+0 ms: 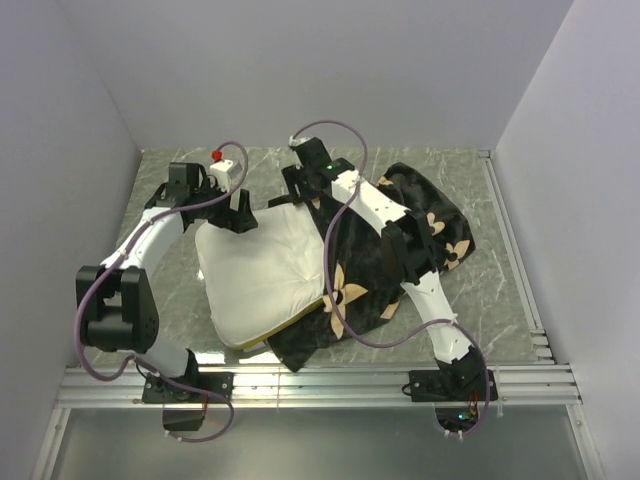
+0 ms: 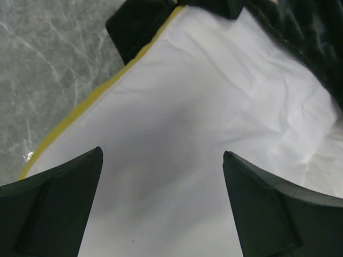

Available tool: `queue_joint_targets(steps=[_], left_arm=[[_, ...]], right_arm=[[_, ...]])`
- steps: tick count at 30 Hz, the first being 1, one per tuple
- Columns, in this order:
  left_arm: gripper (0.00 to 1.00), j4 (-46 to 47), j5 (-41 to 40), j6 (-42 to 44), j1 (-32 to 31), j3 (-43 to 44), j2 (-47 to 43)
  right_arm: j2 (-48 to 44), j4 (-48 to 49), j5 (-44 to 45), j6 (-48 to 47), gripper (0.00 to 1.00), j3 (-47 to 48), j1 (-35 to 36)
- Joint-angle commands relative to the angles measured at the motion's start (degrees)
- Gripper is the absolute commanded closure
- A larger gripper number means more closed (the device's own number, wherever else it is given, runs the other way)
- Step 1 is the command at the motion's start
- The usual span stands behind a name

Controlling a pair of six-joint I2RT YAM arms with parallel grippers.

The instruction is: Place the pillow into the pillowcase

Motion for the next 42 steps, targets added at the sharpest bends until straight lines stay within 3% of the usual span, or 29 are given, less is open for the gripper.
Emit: queue_joint_targets(steps=[1, 2, 3, 5, 6, 8, 9, 12, 14, 15, 17, 18, 20, 28, 32, 36, 41, 42], left_arm=[[0.01, 1.6, -1.15, 0.74, 0.65, 5.15, 3.38], [0.01, 2.04, -1.16, 0.74, 0.65, 5.51, 4.17], [0.01, 2.91, -1.16, 0.65, 0.65, 5.95, 4.97], [0.01, 3.79, -0.19, 0.56, 0.65, 6.48, 7.69], [0.01, 3.89, 0.25, 0.65, 0.3, 6.57, 8.83], [0.01, 2.49, 3.31, 2.39, 0.21, 6.57, 12.43], [0.01, 1.26, 6.37, 3.62, -0.31, 6.66, 13.75], [0.01, -2.7, 15.15, 8.46, -0.49, 6.22, 16.66], [0.09, -4.11, 18.52, 11.19, -0.49, 5.78, 16.93], [0.27, -4.63, 20.71, 11.72, -0.84, 6.04, 17.01], [0.52, -5.6, 24.05, 11.38, -1.02, 8.14, 17.54], [0.81, -4.82, 25.37, 10.07, -1.02, 9.19, 17.11], [1.0, 1.03, 30.03, 2.7, -1.19, 9.47, 15.97], [1.0, 29.35, 35.32, -26.64, -8.75, 4.55, 5.25], [1.0, 37.55, 35.59, -34.42, -10.16, 1.91, 1.73], [1.0, 30.03, 36.02, -29.78, -10.16, 1.91, -1.17], [1.0, 7.29, 36.46, -12.21, -7.09, -0.81, -3.02], [1.0, 3.14, 36.46, -3.13, -6.39, -0.99, -2.68]], right_arm=[[1.24, 0.18, -1.26, -0.57, 0.23, -0.85, 0.15], [1.24, 0.0, -2.06, -1.18, 0.27, -1.48, 0.24], [1.33, -0.96, -2.06, -2.32, 0.43, -1.84, 0.33], [1.5, -2.19, -3.54, -2.77, 0.62, -1.14, 0.33], [1.16, -2.72, -5.21, -2.6, 0.82, -0.96, 0.24], [-1.74, -2.64, -7.41, -1.98, 0.98, -1.66, 0.24], [-2.97, -2.46, -9.86, -0.85, 1.0, -1.84, 0.33], [-7.89, -2.55, -13.48, 1.35, 1.0, -1.93, 0.5], [-10.97, -2.55, -16.03, 2.41, 1.0, -2.28, 0.5], [-11.85, -2.64, -16.91, 3.02, 1.0, -2.54, 0.59], [-14.04, -2.72, -19.11, 4.77, 1.0, -3.15, 0.68], [-14.57, -2.64, -20.25, 5.48, 1.0, -4.03, 0.77], [-16.51, -2.38, -23.31, 7.93, 1.0, -5.35, 0.94], [-19.24, -0.09, -25.8, 12.61, 1.0, -5.71, 4.98], [-19.94, 0.88, -24.39, 13.05, 1.0, -4.21, 5.78], [-20.91, 0.79, -20.79, 11.21, 1.0, -6.04, 5.69], [-23.63, 0.18, -15.16, 7.69, 1.0, -13.6, 4.64], [-23.81, -0.26, -15.33, 7.34, 0.96, -15.62, 3.76]])
